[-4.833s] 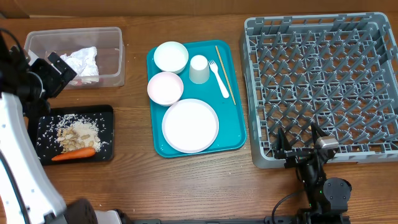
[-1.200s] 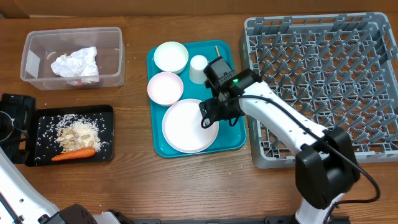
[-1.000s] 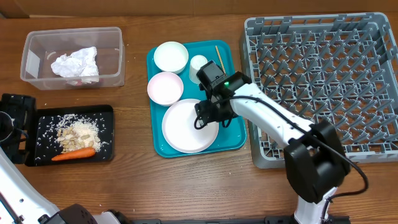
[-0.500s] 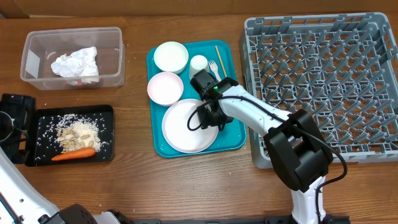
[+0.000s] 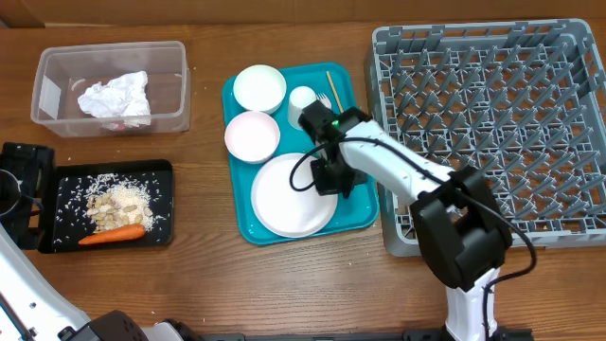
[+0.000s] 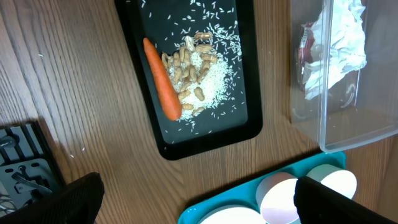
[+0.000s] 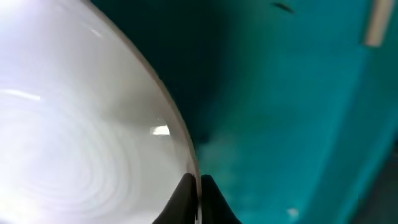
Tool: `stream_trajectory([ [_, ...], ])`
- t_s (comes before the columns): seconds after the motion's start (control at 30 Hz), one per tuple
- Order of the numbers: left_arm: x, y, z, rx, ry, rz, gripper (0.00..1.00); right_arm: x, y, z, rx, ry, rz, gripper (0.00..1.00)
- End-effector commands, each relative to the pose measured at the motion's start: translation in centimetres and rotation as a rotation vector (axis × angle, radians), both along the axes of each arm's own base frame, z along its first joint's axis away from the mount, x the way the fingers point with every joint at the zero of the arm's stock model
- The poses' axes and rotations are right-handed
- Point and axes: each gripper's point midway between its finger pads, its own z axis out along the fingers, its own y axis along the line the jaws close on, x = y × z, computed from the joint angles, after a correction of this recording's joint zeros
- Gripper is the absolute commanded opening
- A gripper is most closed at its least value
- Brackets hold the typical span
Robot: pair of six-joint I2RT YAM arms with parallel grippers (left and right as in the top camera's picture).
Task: Sort waste into correct bins and load items into the dishwasher rack
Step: 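Lift the plate and stand it upright at the rack's back right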
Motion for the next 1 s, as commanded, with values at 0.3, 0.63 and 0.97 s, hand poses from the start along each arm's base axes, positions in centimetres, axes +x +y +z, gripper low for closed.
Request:
stream_trajectory([
  [0.3,0.0,0.0,-0.1,0.000,0.005,0.008,1.00,4.2,-11.8,22.9,0.068,-0.503,-0.148,0.04],
  [0.63,0.0,0.0,-0.1,0.000,0.005,0.008,1.00,5.8,-32.8,30.2,-0.277,-0.817,-0.653,0.04],
  [0.97,0.0,0.0,-0.1,0.000,0.005,0.008,1.00,13.2,-42.6,30.7,-0.451,-1.007,-0.608,0.04],
])
